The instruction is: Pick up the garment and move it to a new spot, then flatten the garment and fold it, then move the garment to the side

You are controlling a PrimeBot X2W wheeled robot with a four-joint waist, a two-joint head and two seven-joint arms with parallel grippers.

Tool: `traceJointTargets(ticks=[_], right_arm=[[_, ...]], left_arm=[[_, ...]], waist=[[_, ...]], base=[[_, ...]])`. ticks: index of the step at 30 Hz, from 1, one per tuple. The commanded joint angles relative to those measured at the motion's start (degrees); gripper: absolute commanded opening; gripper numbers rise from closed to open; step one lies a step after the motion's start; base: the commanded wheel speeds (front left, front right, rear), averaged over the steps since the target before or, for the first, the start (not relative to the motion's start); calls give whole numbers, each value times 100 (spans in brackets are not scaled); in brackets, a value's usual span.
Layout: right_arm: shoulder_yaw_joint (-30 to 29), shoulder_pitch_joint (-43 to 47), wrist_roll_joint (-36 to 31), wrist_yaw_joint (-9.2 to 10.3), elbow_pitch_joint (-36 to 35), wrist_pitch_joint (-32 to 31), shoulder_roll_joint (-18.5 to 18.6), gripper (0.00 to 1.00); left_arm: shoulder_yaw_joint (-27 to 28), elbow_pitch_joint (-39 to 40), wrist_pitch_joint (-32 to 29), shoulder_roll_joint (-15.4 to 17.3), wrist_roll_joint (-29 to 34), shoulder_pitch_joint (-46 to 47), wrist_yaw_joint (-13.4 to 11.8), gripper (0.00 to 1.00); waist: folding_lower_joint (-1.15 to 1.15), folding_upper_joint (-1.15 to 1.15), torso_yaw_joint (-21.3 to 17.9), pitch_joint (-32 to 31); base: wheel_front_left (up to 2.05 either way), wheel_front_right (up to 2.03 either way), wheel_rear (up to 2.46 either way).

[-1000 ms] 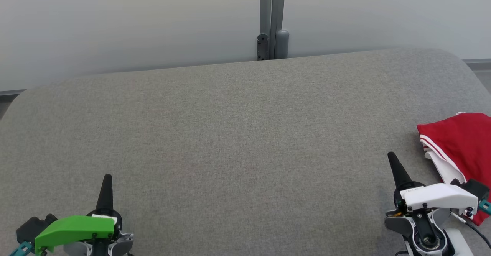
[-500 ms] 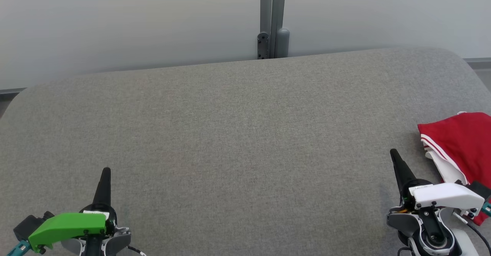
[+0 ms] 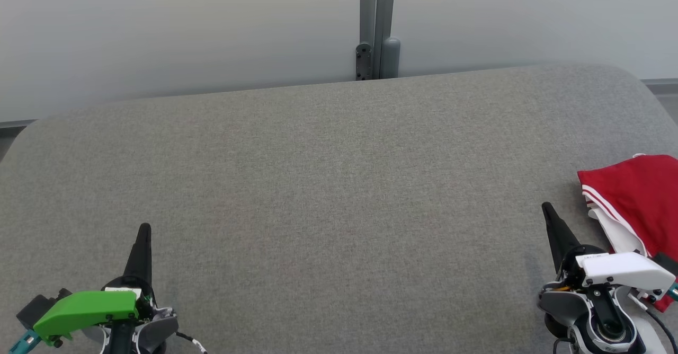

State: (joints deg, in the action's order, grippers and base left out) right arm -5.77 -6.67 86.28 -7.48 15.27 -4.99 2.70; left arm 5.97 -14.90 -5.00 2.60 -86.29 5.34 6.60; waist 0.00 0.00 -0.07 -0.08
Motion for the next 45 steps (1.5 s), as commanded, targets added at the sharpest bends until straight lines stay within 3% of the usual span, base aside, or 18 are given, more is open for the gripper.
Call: traceJointTargets(ticks=[1,15,45], right_arm=[[-27,49,125,-3,-61,-48,28,0],[-93,75,645,-2,-152,-179,31,0],[-89,73,631,-2,-149,-174,30,0]], left_arm=[[33,45,-43,44,-156,95,46,0],[72,100,-178,47,-637,123,114,0],[69,96,-174,46,-614,121,111,0]], waist=[[0,0,1,3],[0,0,7,26],[0,0,7,26]], base=[[0,0,0],[0,0,0],[0,0,0]])
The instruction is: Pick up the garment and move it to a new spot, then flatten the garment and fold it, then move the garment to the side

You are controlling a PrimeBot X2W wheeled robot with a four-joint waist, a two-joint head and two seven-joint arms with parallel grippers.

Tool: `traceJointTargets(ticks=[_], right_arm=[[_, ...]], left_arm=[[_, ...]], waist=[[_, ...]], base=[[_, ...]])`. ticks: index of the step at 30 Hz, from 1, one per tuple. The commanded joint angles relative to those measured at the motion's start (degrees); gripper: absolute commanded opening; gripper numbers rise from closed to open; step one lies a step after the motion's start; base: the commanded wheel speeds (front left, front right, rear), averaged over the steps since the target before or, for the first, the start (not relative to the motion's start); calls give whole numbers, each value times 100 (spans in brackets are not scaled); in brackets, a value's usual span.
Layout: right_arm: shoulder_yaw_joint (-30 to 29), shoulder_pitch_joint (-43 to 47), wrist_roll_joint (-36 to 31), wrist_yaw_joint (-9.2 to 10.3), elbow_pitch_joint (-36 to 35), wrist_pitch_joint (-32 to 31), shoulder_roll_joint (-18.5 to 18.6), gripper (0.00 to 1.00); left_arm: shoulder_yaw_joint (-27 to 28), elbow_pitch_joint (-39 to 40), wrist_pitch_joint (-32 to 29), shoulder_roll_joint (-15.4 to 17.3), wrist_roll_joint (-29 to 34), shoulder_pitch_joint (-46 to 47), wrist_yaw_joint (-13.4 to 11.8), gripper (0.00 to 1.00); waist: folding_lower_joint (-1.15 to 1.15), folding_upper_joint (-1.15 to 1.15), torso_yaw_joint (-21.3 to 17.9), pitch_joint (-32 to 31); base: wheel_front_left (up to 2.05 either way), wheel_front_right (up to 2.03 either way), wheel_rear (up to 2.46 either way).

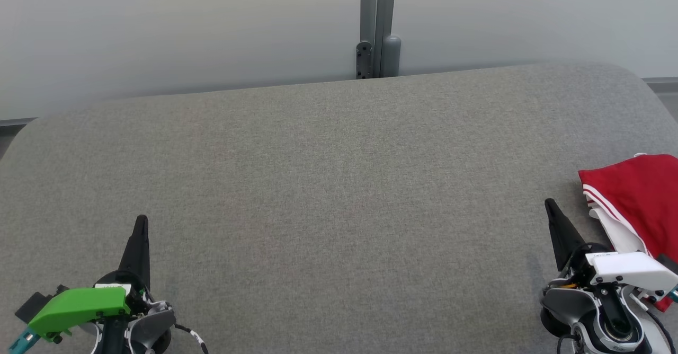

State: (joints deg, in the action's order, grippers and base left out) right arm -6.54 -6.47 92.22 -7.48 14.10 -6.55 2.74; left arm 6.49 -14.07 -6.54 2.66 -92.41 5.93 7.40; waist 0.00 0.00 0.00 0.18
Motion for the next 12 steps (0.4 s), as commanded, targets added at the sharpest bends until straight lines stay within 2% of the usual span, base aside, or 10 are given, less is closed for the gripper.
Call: traceJointTargets(ticks=[1,12], right_arm=[[-12,53,37,-2,-32,-18,26,0],[-12,53,38,-2,-33,-18,26,0]], left_arm=[[17,12,-20,40,-2,62,31,0],[17,13,-20,40,-2,62,31,0]], waist=[[0,0,0,0],[0,0,0,0]], base=[[0,0,0],[0,0,0]])
